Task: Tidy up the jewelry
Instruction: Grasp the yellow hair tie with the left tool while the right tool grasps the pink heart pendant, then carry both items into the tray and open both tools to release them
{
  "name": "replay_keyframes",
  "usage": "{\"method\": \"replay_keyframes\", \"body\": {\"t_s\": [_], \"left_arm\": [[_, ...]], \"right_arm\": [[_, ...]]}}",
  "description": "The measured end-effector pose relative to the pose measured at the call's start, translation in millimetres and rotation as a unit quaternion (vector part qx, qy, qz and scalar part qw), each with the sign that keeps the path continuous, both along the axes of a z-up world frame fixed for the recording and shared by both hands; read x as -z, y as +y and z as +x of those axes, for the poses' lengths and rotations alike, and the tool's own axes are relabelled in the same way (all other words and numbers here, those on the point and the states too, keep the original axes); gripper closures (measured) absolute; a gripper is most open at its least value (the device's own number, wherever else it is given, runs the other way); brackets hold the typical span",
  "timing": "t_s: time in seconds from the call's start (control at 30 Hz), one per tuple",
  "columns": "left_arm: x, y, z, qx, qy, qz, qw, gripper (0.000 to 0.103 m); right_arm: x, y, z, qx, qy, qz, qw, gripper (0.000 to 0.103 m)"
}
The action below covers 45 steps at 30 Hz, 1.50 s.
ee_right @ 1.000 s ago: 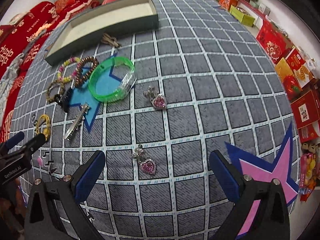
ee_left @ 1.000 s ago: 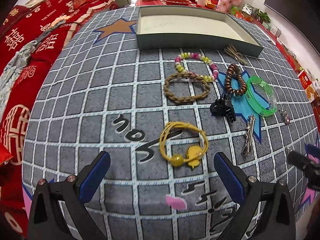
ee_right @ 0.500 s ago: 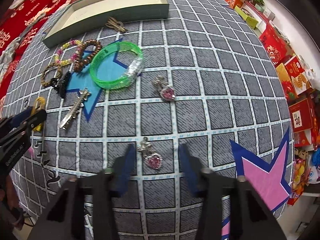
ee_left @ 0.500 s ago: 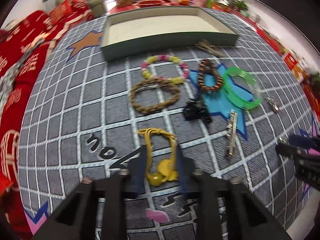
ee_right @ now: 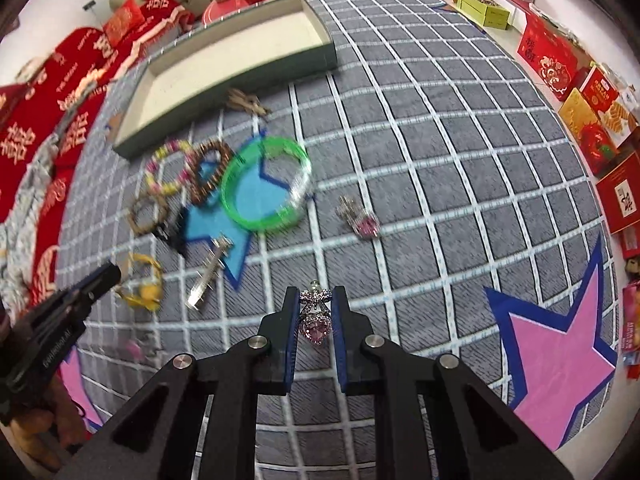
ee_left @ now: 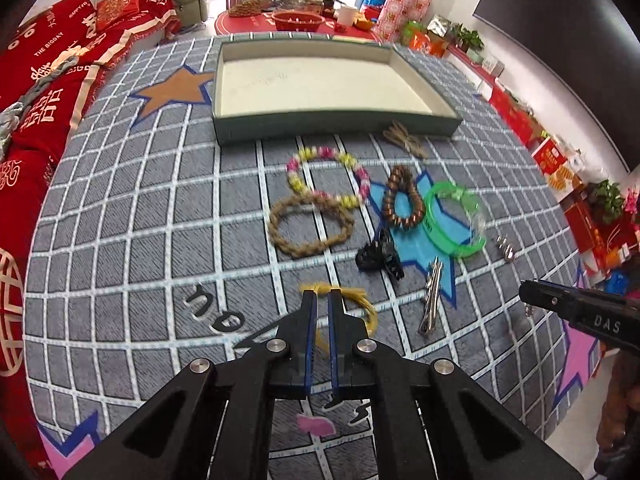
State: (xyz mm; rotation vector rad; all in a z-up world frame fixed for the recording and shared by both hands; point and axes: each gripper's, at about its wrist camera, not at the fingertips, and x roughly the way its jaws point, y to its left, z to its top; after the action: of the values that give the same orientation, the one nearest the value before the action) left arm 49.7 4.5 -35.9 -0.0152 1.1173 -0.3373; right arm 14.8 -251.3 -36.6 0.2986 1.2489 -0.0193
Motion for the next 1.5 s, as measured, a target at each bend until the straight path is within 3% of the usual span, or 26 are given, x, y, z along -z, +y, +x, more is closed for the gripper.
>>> {"method": "replay_keyframes", "body": {"t_s": [0.17,0.37,0.43,0.47,0.5,0.53,0.6,0.7,0.97,1.07,1.13,1.2,1.3,1.5], "left_arm": [[-7.9,5.1,10.3,-0.002,-0.005,-0.004,1.0000,0.084],[-7.2,8.7,10.3,-0.027,-0.007,0.016,0.9995,0.084],[-3.6,11.6,10.7,-0.040,0.011,0.010,0.9991,0.082],[-0.4,12.3,11.9,-0.045,0.028,0.009,0.9986,0.053],[2.6,13.5,12.6,-0.057,0.044,0.010,0.9974,0.002],[2.7,14.4,11.1,-0.068,0.044,0.015,0.9966,0.000],[0.7,11.6,5.7,-0.079,0.019,0.029,0.9962,0.000],[13.2,2.3,4.6,-0.073,0.032,0.061,0.9950,0.000],[49.2,-23.2,7.2,-0.038,0.058,0.082,0.9942,0.000],[57.1,-36.1,8.6,-0.026,0.054,0.098,0.9934,0.012],[55.1,-45.2,8.4,-0.014,0.041,0.095,0.9946,0.032],[53.7,-53.6,8.2,0.003,0.032,0.092,0.9953,0.073],[51.9,-53.8,14.5,0.008,0.047,0.065,0.9968,0.073],[32.8,-46.3,33.8,-0.027,0.053,0.007,0.9982,0.073]], "right_arm": [[-30.5,13.2,22.7,0.004,-0.023,0.015,1.000,0.086],[-23.7,9.0,45.2,-0.016,-0.040,0.029,0.999,0.086],[-11.1,-2.0,37.6,-0.027,-0.039,0.035,0.998,0.086],[-10.1,1.3,40.5,-0.035,-0.033,0.039,0.998,0.086],[-3.9,-4.5,37.6,-0.041,-0.030,0.039,0.998,0.086],[-1.9,-5.2,38.4,-0.047,-0.025,0.041,0.998,0.086],[1.1,-9.0,39.0,-0.055,-0.021,0.047,0.997,0.086],[3.4,-8.1,42.4,-0.065,-0.015,0.052,0.996,0.086],[10.1,-10.3,42.6,-0.071,-0.006,0.060,0.996,0.086],[12.0,-12.0,40.8,-0.069,-0.004,0.062,0.996,0.086],[10.9,-13.2,40.1,-0.067,-0.003,0.063,0.996,0.086],[8.9,-15.4,40.0,-0.065,-0.006,0.062,0.996,0.086],[4.4,-17.6,42.8,-0.065,-0.011,0.060,0.996,0.086],[-9.0,-25.0,58.7,-0.061,-0.029,0.064,0.996,0.086]]}}
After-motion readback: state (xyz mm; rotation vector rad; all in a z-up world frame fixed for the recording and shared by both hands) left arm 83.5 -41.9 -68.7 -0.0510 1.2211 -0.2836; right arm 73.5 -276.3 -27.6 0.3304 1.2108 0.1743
